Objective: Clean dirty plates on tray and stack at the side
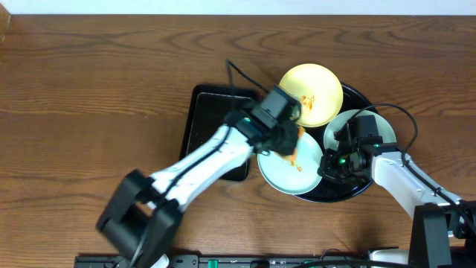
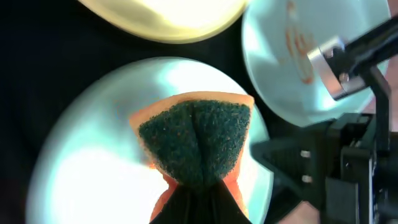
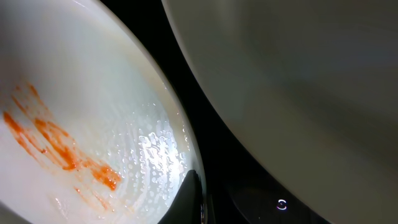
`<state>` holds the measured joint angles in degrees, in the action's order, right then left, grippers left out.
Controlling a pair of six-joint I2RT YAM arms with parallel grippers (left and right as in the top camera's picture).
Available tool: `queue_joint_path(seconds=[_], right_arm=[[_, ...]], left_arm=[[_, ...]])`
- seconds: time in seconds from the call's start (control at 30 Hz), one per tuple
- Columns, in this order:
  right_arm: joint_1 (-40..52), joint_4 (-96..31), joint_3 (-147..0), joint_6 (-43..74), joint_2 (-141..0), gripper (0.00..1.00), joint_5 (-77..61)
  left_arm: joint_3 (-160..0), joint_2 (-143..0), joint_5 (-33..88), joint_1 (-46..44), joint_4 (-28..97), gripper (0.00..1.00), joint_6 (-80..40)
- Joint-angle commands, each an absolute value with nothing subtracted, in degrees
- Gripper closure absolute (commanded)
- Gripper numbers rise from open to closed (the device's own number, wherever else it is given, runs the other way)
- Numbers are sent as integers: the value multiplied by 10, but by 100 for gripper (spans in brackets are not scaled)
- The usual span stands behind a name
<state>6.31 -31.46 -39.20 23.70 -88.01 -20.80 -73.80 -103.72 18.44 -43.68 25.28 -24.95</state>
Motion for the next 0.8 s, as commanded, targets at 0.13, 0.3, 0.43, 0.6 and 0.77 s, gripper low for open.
queue_joint_path(seconds=[0.13, 0.3, 0.43, 0.6, 0.77], right_arm=[[68, -321, -386, 236, -881, 99, -200], [68, -321, -386, 236, -881, 99, -200], [68, -321, -386, 236, -881, 99, -200], [68, -323, -386, 236, -881, 99, -200], [68, -325, -386, 236, -881, 99, -200]], left_arm=[[-740, -1089, 312, -460, 205, 93, -335], [-738, -1121, 312, -473, 204, 92, -336], [-736, -1143, 302, -473, 205, 92, -326], [-736, -1150, 140, -452, 250, 93, -293], [-738, -1125, 99, -413, 265, 93, -251]])
